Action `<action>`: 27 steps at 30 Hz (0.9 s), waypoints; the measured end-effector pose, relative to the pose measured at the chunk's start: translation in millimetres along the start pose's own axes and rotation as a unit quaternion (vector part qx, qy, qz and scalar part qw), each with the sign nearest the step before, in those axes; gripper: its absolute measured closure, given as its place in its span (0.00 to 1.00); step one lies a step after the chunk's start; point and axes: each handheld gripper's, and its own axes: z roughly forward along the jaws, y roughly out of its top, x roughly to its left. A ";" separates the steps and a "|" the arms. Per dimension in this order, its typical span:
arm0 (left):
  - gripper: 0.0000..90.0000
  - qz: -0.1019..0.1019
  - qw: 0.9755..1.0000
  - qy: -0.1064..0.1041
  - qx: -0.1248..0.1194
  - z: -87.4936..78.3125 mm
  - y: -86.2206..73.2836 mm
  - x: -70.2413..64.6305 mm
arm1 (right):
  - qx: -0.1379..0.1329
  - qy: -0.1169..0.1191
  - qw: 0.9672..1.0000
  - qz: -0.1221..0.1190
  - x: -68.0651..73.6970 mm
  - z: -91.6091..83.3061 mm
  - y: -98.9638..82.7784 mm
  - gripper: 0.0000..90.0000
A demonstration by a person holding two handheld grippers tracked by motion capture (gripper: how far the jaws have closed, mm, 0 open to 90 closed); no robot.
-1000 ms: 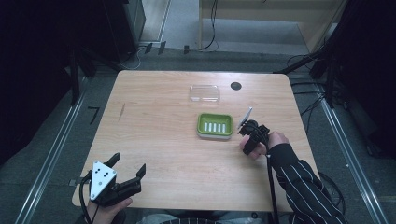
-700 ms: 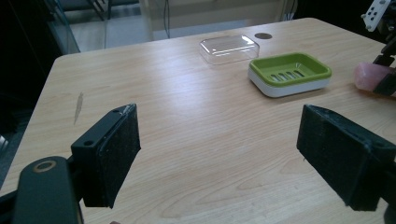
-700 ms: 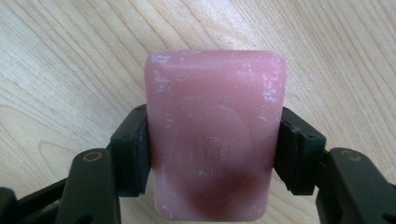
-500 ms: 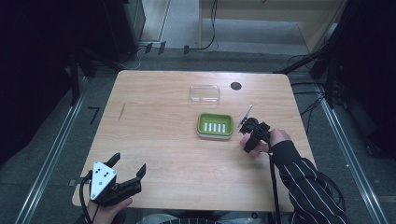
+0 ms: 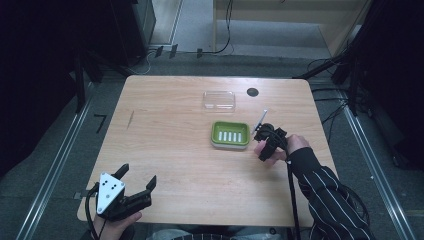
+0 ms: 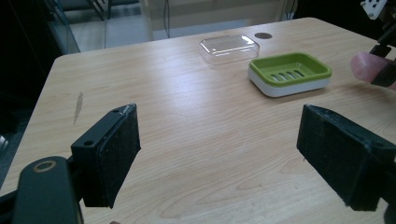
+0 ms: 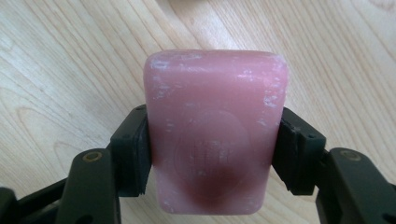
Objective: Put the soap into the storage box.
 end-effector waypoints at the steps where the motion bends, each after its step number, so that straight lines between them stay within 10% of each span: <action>1: 0.15 0.000 1.000 0.000 0.000 0.1 0.0 0.0 | 0.001 -0.002 1.000 -0.008 -0.6 -0.9 0.9 0.43; 27: 0.15 -0.002 1.000 -0.002 0.002 1.1 0.2 0.3 | 0.005 -0.004 0.999 -0.046 -2.2 -13.9 25.3 0.43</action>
